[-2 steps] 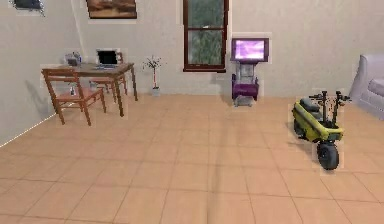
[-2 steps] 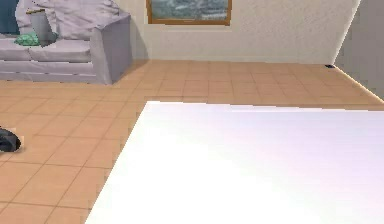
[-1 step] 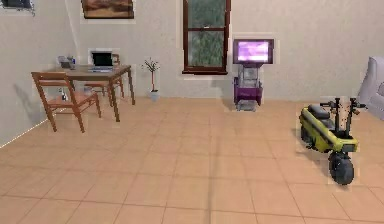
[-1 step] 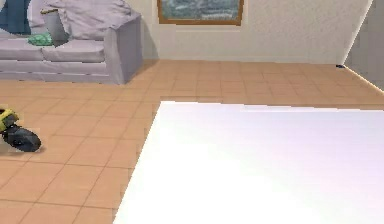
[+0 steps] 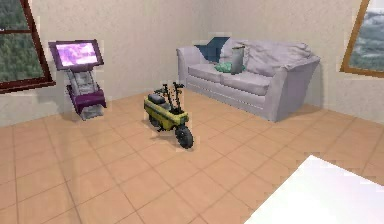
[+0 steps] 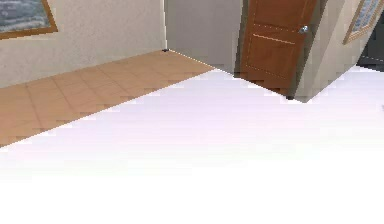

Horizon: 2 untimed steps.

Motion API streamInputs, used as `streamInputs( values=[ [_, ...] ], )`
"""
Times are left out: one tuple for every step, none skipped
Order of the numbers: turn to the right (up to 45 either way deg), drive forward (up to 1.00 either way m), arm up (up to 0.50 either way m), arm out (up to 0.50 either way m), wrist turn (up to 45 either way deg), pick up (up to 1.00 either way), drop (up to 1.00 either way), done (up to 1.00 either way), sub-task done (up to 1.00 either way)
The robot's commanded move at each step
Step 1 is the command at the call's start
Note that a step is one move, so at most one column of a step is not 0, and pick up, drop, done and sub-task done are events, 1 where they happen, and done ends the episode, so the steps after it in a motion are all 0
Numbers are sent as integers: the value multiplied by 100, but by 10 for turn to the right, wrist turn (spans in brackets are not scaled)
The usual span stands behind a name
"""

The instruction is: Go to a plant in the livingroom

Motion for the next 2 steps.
streamInputs(
  values=[
    [30,0,0,0,0,0,0,0,0],
    [0,10,0,0,0,0,0,0,0]
  ],
)
